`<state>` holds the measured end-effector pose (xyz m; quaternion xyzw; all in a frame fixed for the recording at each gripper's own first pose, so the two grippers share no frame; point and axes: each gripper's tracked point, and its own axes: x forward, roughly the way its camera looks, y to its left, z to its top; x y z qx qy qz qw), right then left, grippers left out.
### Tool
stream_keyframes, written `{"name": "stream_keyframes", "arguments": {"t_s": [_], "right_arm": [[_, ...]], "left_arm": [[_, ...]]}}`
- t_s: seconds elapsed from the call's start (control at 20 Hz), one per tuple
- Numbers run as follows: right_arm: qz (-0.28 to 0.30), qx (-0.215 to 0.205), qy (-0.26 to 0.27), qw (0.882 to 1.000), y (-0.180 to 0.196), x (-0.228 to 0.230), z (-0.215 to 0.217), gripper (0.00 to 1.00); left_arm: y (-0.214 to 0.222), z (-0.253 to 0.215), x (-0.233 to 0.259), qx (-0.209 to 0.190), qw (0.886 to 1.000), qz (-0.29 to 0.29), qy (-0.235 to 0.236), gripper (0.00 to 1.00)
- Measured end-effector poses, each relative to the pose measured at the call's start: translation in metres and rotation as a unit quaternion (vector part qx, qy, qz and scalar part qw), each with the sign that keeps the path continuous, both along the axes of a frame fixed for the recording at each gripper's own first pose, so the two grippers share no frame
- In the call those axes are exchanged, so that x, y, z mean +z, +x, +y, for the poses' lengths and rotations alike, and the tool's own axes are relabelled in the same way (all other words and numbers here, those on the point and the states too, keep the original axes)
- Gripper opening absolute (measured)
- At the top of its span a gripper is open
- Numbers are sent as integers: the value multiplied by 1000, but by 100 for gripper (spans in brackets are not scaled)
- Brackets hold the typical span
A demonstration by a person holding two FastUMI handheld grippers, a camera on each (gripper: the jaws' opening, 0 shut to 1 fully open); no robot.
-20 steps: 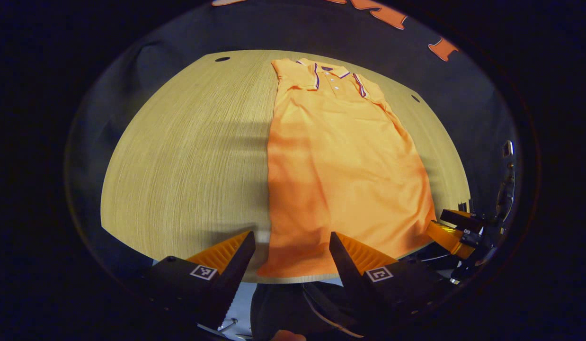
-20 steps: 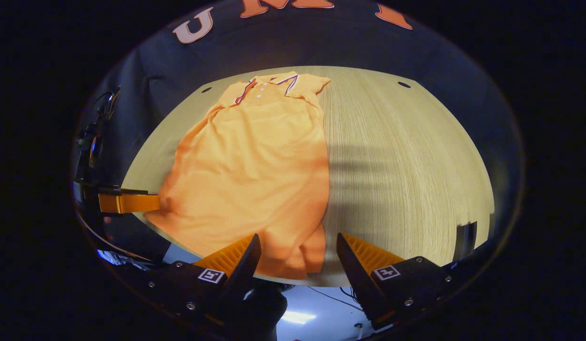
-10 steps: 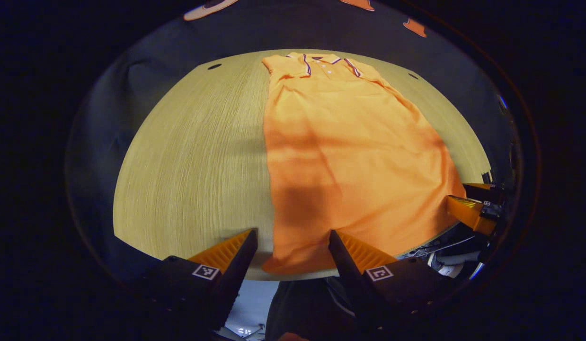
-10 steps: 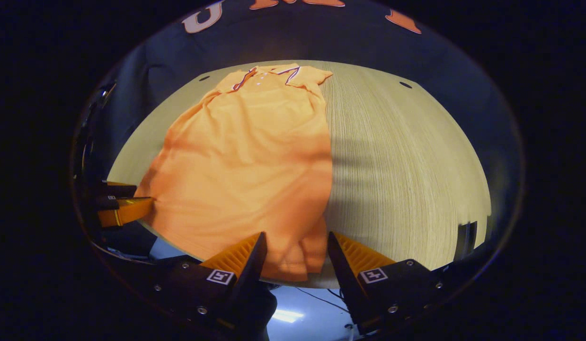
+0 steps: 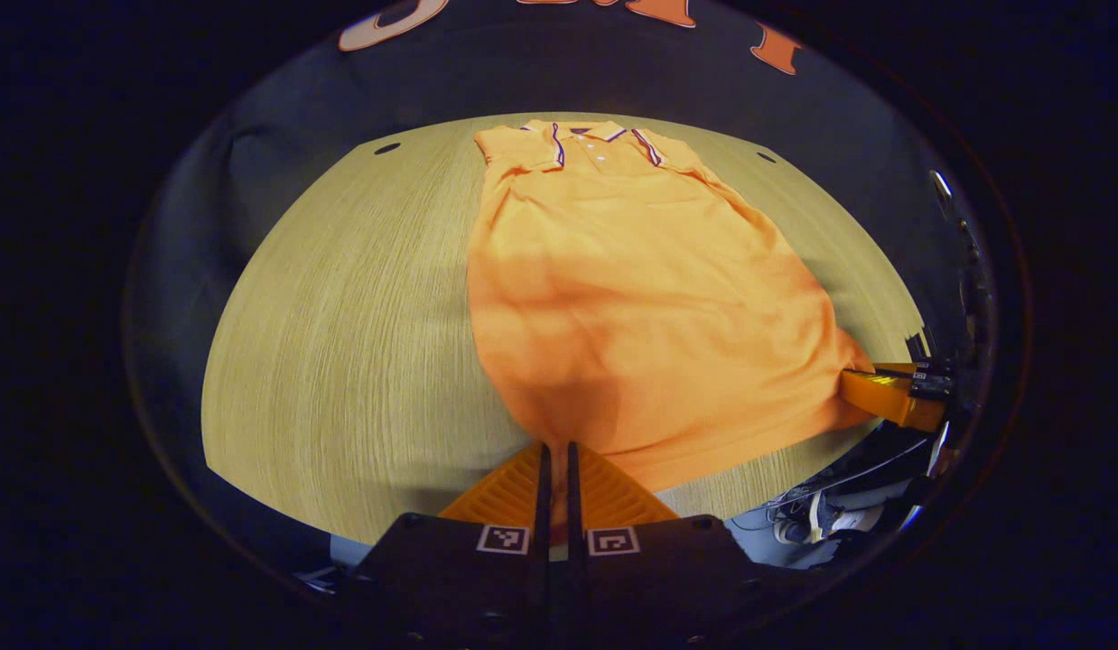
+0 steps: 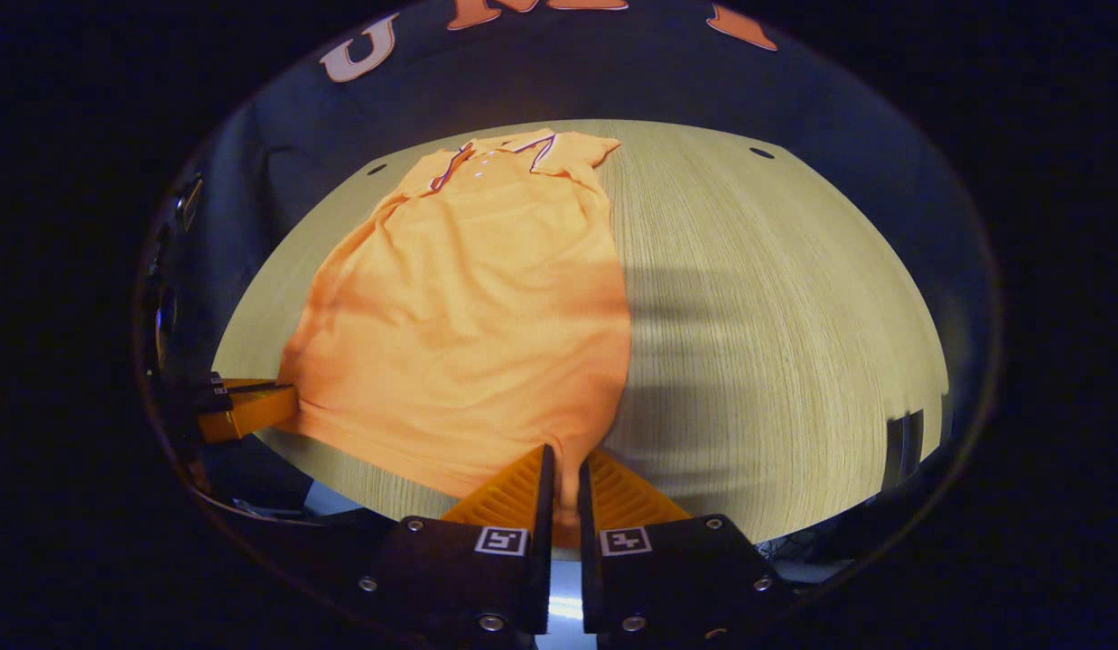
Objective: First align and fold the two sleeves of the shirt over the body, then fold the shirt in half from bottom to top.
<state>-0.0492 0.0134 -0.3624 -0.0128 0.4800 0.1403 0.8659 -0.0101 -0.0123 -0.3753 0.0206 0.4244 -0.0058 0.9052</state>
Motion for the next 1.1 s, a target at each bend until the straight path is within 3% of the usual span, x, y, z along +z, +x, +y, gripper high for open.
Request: {"name": "stream_keyframes", "arguments": {"t_s": [0.05, 0.1, 0.35, 0.6, 1.1], "right_arm": [[6, -8, 14, 1000, 0, 3, 2, 15], [12, -24, 39, 999, 3, 1, 5, 1], [-6, -29, 93, 995, 11, 31, 12, 1], [-28, -68, 170, 983, 39, 68, 15, 1], [-78, -57, 225, 970, 108, 138, 37, 1]], "left_arm": [[-1, -1, -1, 6, 1000, -5, -17, 10], [5, -1, -1, 7, 1000, 1, -26, 1], [9, -5, 24, 10, 998, -19, -59, 1], [33, -19, 73, -9, 994, -61, -90, 1], [107, -5, 150, -15, 985, -114, -131, 1]]}}
